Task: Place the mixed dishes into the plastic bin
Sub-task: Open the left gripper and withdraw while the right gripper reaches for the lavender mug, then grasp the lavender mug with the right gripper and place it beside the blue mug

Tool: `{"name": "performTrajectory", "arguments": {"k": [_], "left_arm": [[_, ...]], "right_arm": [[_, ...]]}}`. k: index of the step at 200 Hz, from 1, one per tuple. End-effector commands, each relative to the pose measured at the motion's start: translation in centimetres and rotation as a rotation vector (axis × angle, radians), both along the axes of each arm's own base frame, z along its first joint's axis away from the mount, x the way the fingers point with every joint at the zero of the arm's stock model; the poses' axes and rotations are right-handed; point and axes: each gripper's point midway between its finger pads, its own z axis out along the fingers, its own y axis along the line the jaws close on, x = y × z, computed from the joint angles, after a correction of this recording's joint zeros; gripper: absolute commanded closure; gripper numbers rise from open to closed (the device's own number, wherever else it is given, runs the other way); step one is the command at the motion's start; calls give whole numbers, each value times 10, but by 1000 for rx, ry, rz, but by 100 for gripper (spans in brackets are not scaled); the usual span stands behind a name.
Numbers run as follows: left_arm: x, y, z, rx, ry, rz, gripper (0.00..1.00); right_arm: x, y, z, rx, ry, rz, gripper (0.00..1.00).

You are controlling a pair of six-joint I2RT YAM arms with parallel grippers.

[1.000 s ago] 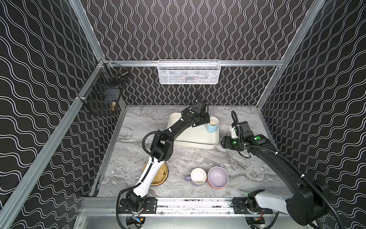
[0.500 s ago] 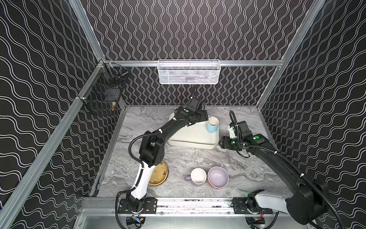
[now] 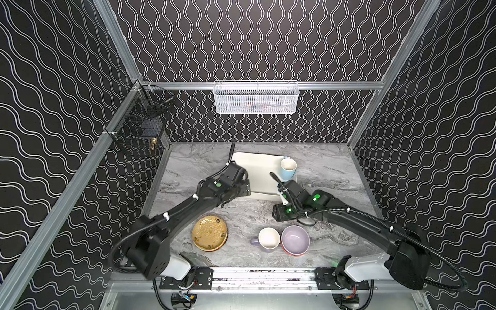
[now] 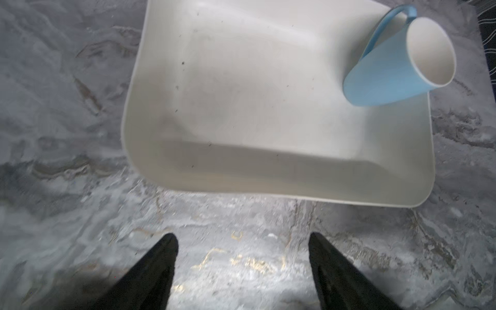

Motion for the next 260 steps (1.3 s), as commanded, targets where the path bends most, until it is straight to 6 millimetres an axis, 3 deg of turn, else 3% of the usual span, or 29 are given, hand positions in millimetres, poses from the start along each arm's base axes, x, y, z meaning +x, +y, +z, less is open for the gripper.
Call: {"name": "performTrajectory", "arguments": {"k": [1,30,87,159,204,260], "left_arm": [[-6,7,6,-31,-45,27,21],[-27,17,-1,-24,-22,12,21],[-58,35,5,-43,-47,18,20],[-73,39,3,-36,-28,-11,20],[-70,37,4,-30,-28,-19,19],[-66,39,17,-3,-48,-27,19]], "right_arm": [[-12,-6,-10,-78,13,-29,43],[-23,-1,-21,-152,21,-15,50],[-36,11,-34,-141,61,7,65],[-37,22,-52,-158,104,46,72],[-30,28,-43,-151,81,59,90],[-10,37,-21,-112,43,54,94]]}}
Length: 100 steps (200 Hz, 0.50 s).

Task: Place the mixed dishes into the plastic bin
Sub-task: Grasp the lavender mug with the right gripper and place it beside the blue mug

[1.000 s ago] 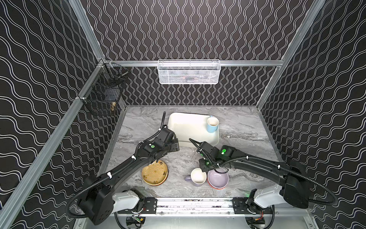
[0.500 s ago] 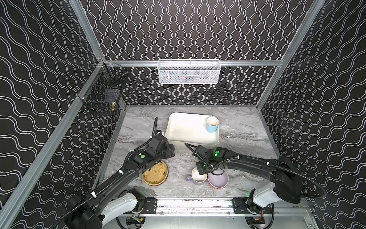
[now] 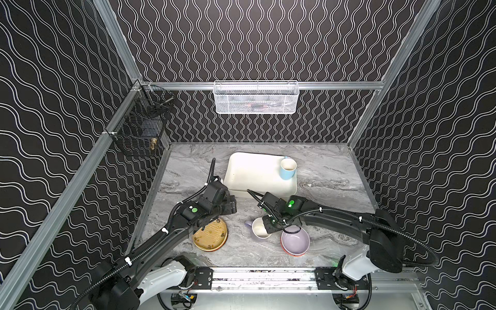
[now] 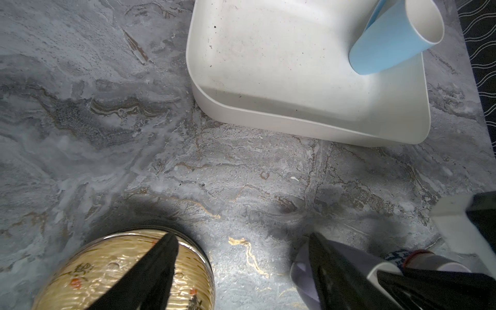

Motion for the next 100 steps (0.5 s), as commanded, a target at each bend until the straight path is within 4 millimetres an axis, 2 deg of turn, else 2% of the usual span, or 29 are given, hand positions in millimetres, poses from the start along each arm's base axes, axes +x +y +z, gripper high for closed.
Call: {"name": "performTrajectory", "arguments": {"k": [1,28,45,100], "left_arm": [[2,4,8,31,-19,-4,19],[5,2,20,36,-39,-18,19],[8,1,26,41,-48,-26,19],[21,-10,42,52,-73,-79,18]], "right_arm": [[11,3,11,22,-23,-9,94],[24,1,23,42,-38,-23,95],[39,-7,35,52,-49,-45,96],[114,-62,86,96,-170,-206,97]]}}
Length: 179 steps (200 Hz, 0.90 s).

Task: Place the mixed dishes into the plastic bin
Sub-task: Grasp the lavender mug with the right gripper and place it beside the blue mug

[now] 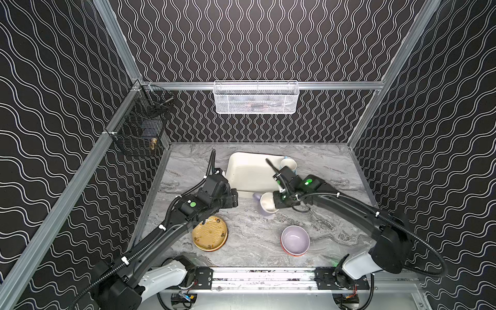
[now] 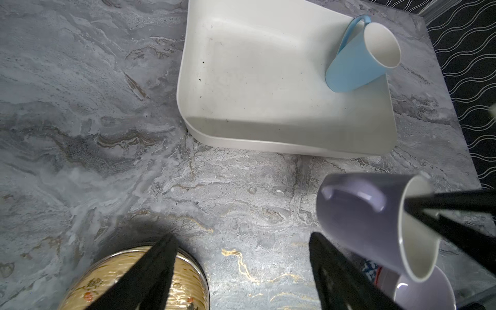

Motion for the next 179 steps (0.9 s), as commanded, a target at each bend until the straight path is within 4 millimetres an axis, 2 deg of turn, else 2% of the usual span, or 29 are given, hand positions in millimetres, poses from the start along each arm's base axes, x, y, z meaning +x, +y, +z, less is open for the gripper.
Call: {"name": "performTrajectory", "arguments": {"k": [1,25,52,78,93,96,102,179], "left_arm": [[6,-3,6,27,-15,-31,19],[15,-6,10,39,-23,-46,18],[24,-11,11,26,-19,-67,18],[34,-8,7,19,-5,-70,18],[38,-4,3,17,6,-68,18],[39,-3,2,16,8,-66,18],[40,-1,0,15,10,-63,18],[50,15,-27,4,78,-37,18]], "right_arm": [[22,-15,20,1,-52,-13,97],[49,-39,25,-36,-67,-77,96],[75,-62,17,-71,-56,-143,97],[91,-74,8,-85,-37,-173,97],[94,-72,0,-89,-17,-167,96],[98,-82,-2,-90,-11,-191,96],[100,-84,-5,-94,-3,-194,96],[104,-82,-47,-125,84,-187,95]]}}
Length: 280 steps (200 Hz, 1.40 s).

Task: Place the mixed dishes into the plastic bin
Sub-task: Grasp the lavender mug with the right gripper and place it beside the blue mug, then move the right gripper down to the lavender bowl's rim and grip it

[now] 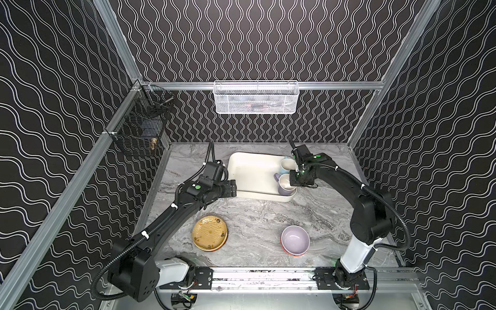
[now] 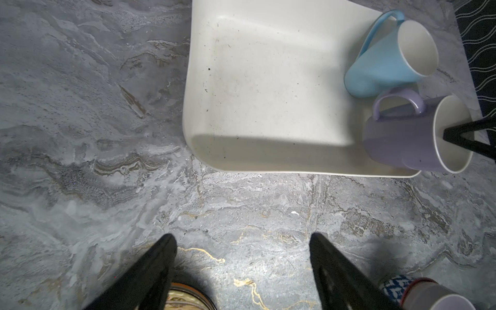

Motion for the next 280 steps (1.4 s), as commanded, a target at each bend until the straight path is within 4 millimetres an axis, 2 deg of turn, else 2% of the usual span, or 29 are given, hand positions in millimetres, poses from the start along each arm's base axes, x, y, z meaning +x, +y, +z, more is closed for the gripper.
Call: {"name": "performTrajectory", "arguments": {"k": [1,34,69,84,112,134,159,182,192,209,228,246,260,265,280], "left_arm": [[5,-1,-2,-6,-9,-28,18],[7,3,-9,-10,13,-18,18],[9,8,-15,-8,27,-4,18],[9,9,-19,-10,39,0,18],[9,10,-22,-24,49,3,15],[7,8,-21,-39,46,0,14],[2,4,-22,-62,49,-17,14],[-11,-12,-24,-166,59,-65,16],[-19,-20,-27,-204,67,-87,16],[-32,-27,-34,-202,77,-100,16],[-46,-38,-37,-182,71,-122,17],[-61,-56,-36,-187,59,-161,17],[-72,-67,-37,-196,61,-188,17],[-74,-70,-37,-194,62,-194,17],[-80,-74,-38,-189,60,-207,16]], "right_arm": [[5,2,-6,8,-5,1,95],[6,1,-17,0,16,0,91],[8,-3,-19,0,14,-8,77],[8,-4,-16,1,3,-7,70],[4,-7,-3,17,-17,-14,66],[-7,-9,12,33,-33,-19,65],[-36,-13,22,70,-26,-31,65],[-71,-16,24,88,-10,-50,64],[-85,-19,22,87,-1,-70,64],[-116,-5,17,84,20,-41,63],[-144,1,13,57,42,-36,63],[-169,4,7,55,65,-48,63],[-185,5,5,57,71,-60,63],[-194,-1,-3,36,89,-69,63],[-209,-8,-6,15,94,-100,63]]}}
